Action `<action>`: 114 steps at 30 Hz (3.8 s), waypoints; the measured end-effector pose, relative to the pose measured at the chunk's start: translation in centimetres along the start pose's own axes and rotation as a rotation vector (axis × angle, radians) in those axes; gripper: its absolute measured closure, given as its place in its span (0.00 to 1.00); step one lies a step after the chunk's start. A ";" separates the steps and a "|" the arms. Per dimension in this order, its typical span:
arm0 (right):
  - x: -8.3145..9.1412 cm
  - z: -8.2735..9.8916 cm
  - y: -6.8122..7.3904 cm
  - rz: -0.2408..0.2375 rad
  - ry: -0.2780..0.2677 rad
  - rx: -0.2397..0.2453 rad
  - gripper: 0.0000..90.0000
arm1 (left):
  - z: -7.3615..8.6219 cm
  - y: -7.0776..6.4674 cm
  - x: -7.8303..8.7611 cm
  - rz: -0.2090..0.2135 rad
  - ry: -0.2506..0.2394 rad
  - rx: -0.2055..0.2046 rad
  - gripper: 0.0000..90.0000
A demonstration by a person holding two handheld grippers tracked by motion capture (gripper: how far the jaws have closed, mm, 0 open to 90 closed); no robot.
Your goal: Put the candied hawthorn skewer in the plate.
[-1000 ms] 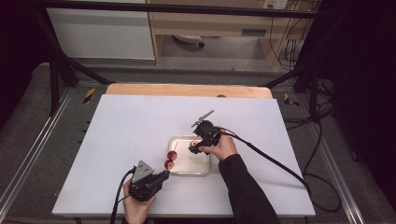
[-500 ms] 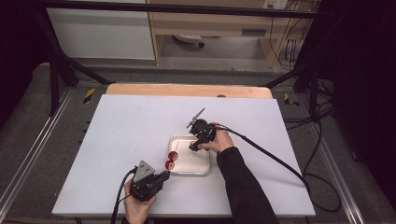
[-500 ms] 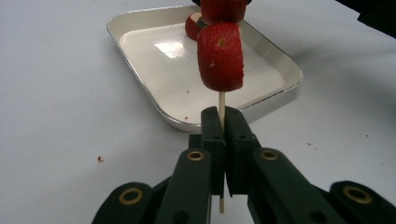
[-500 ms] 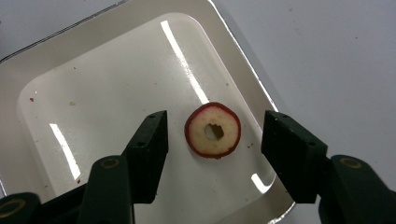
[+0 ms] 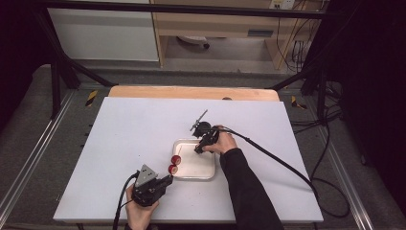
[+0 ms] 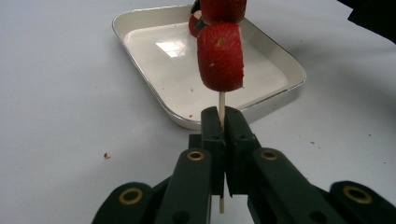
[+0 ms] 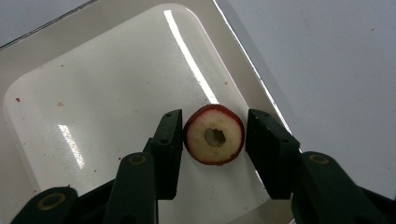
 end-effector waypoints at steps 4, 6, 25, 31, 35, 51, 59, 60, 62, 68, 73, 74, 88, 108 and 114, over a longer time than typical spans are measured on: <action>0.0 0.0 0.1 -0.011 0.004 -0.021 0.66 | 0.0 0.0 0.0 0.001 0.002 -0.001 0.98; 0.1 0.0 0.1 -0.010 -0.001 -0.023 0.66 | 0.0 0.0 0.0 0.000 -0.001 0.000 0.98; 6.2 0.7 3.6 -0.098 -0.439 -0.325 0.67 | -0.5 -1.2 0.4 0.007 -0.021 0.035 0.98; 8.0 2.0 4.2 -0.179 -0.633 -0.435 0.67 | -0.8 -2.2 0.3 0.019 -0.028 0.035 0.98; 8.6 2.7 4.7 -0.218 -0.723 -0.461 0.67 | -1.0 -3.0 0.2 0.026 -0.033 0.034 0.98; 9.2 4.2 5.2 -0.221 -0.997 -0.527 0.67 | -1.5 -5.5 -0.9 0.033 -0.031 0.051 0.98; 8.4 4.5 5.5 -0.231 -1.045 -0.541 0.67 | -1.5 -6.2 -1.8 0.015 -0.026 0.065 0.98; 8.3 4.6 5.5 -0.233 -1.053 -0.544 0.67 | -1.5 -6.2 -1.9 0.014 -0.023 0.066 0.98; 8.2 4.6 5.5 -0.231 -1.069 -0.550 0.67 | -1.5 -6.3 -2.1 0.006 -0.022 0.068 0.98; 8.0 4.4 5.7 -0.229 -1.113 -0.573 0.67 | -1.5 -6.3 -2.4 -0.003 -0.025 0.092 0.98; 7.7 4.3 5.8 -0.235 -1.143 -0.587 0.67 | -1.4 -6.1 -2.5 -0.013 -0.030 0.116 0.98; 7.7 4.3 5.9 -0.239 -1.144 -0.594 0.67 | -1.5 -6.2 -2.5 -0.014 -0.033 0.123 0.98; 7.3 4.2 6.0 -0.249 -1.165 -0.599 0.67 | -1.5 -6.2 -2.8 -0.007 -0.034 0.140 0.98; 6.7 4.3 6.2 -0.252 -1.131 -0.578 0.67 | -1.8 -6.2 -2.8 0.007 -0.037 0.171 0.98; 6.3 4.5 6.5 -0.234 -1.119 -0.549 0.67 | -1.8 -6.2 -3.0 0.011 -0.018 0.208 0.98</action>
Point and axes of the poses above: each handheld gripper's, and its own axes: x roughly backward along the jaws, z roughly out of its underside, y roughly to its left, the point moved 5 cm from there along -x, roughly forward along the jaws, and after that the axes turned 8 degrees about -z, right-handed, at the moved point
